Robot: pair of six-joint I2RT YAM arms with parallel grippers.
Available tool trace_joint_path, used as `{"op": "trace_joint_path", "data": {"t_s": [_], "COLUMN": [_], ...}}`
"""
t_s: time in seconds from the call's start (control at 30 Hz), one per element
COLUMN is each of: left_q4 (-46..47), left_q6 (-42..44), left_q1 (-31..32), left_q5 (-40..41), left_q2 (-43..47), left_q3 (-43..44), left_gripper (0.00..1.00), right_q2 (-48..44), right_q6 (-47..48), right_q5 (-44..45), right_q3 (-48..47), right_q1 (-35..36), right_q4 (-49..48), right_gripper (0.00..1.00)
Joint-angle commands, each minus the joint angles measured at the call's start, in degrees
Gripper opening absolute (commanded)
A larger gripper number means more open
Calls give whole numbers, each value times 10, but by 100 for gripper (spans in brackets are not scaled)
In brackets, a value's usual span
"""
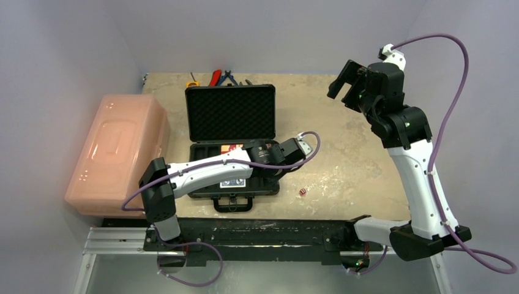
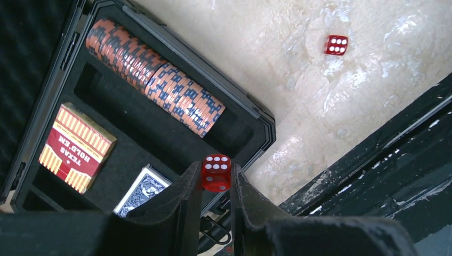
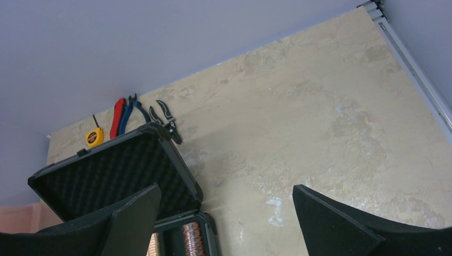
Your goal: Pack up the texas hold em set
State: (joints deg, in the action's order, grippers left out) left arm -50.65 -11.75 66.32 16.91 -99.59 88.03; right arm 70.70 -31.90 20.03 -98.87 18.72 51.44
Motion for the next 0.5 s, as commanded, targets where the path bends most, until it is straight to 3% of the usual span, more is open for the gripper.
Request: {"op": "trace_joint_path", "data": {"t_s": [0.0,0.47], "left_q4": [-18,10], "left_q6": [-68,-107], "left_q1": [-18,-37], "left_q5": [28,-47], "left_q2": [15,2], "left_q3": [-8,-42], "left_gripper": [0,0], "right_q2": [-12,-17], "right_q6": [-3,-5], "right_q5": [7,-3], "right_q3": [4,20], "right_q1": [-1,-1], "right_q4": [-15,-18], "right_gripper": [99,99]}}
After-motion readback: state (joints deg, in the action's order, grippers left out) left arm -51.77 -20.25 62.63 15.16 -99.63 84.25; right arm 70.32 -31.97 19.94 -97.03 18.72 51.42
